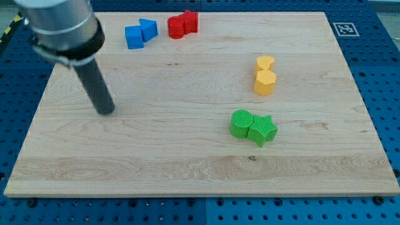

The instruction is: Move your arm towards the blue cube

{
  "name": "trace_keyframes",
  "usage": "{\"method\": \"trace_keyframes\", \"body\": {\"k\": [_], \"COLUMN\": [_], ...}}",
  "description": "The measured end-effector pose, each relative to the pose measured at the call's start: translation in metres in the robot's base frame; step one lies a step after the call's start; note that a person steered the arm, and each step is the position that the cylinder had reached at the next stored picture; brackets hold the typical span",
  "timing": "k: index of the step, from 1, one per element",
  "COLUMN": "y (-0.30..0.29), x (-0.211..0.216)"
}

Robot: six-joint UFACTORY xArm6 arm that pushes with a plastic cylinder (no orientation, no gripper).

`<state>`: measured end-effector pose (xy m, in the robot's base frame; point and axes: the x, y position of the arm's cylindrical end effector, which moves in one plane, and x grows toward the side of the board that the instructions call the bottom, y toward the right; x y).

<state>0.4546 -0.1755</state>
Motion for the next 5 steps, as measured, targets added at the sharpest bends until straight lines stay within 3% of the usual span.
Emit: {"method": "trace_keyframes", "body": {"k": [2,5], "y": [0.0,-0.023], "x": [-0.123,-0.161]}}
